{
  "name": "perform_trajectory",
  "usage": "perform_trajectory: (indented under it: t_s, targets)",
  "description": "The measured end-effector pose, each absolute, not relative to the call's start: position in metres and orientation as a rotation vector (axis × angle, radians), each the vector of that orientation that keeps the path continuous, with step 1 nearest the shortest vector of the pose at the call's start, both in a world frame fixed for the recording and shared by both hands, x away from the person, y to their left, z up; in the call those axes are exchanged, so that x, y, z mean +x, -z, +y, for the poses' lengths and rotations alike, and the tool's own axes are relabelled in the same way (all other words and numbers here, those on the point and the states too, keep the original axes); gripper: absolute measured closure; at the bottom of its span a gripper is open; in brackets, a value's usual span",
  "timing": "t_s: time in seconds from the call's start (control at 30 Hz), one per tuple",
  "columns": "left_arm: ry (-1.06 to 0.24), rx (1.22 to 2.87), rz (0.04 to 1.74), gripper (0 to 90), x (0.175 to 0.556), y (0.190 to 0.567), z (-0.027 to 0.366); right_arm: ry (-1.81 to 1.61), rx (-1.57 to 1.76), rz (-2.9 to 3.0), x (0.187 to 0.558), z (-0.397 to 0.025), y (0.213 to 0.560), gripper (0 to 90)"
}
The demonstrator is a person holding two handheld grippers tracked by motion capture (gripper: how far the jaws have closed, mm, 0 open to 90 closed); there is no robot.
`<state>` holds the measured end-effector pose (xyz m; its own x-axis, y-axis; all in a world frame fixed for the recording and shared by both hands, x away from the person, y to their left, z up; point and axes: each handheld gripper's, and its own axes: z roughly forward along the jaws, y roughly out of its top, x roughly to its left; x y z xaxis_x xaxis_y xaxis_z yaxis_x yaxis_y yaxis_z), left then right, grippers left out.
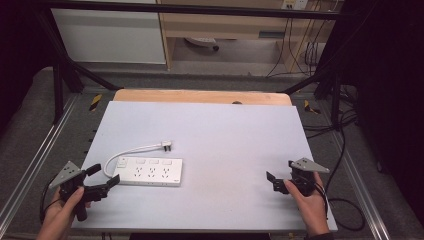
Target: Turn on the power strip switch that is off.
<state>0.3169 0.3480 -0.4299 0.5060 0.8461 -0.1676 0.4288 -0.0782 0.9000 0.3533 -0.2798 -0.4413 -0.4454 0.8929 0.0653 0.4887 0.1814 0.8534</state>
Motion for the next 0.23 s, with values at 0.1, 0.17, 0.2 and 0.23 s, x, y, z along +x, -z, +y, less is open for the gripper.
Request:
perform_trajectory:
  t_s: [0.1,0.17,0.2,0.23]
  targets:
    - [-0.481,1.716,1.099,8.3,0.3157,0.4346,0.3449,-1.177,1.3,2.021,0.3541,-0.2792,0.4426,3.3]
    - [-0.481,1.73,1.102,8.3,0.3151,0.4367,0.3424,-1.164,1.307,2.025,0.3548,-0.2786,0.4438,3.3]
    - [-0.484,1.736,1.1,8.3,0.3152,0.4372,0.3415,-1.154,1.309,2.029,0.3556,-0.2781,0.4449,3.1]
    - [-0.484,1.732,1.104,8.3,0.3152,0.4372,0.341,-1.138,1.316,2.04,0.3569,-0.2776,0.4466,2.8]
